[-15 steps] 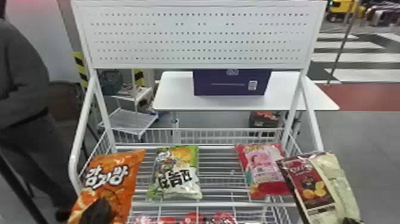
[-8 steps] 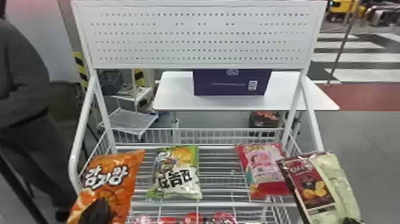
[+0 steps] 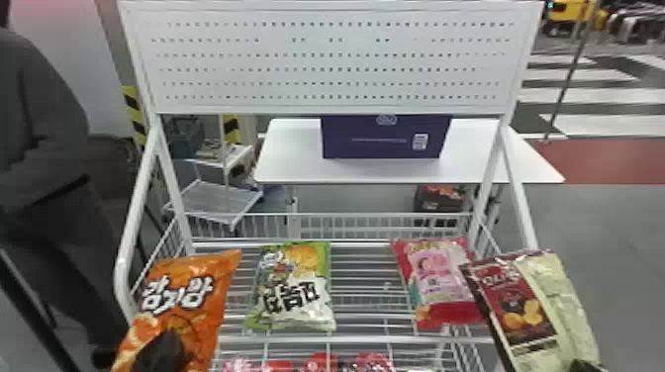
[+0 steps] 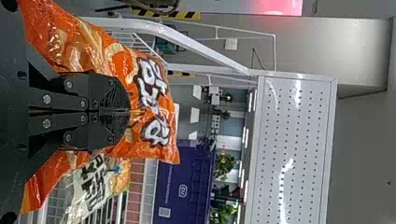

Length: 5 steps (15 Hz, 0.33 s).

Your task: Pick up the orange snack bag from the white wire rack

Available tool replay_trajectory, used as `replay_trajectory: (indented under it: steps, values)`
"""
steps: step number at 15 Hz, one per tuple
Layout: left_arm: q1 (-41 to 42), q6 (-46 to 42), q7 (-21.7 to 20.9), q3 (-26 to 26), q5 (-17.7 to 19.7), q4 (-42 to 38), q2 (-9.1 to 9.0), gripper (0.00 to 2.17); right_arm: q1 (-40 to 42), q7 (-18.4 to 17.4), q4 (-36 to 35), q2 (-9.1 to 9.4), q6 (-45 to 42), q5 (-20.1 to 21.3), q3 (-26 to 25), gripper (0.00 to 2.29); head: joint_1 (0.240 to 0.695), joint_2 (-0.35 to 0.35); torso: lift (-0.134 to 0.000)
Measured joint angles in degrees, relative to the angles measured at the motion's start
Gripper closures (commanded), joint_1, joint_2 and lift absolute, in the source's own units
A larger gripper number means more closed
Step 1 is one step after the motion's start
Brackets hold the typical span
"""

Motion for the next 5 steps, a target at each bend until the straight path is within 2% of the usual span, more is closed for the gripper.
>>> replay_trajectory:
  steps: [5]
  values:
    - [-0.07, 0.03, -0.09, 0.16, 0.00, -0.04, 0.02, 2.06, -0.05, 0.00, 0.00, 0.13, -0.03, 0.00, 0.09, 2.26, 0.499, 0.000, 0.000]
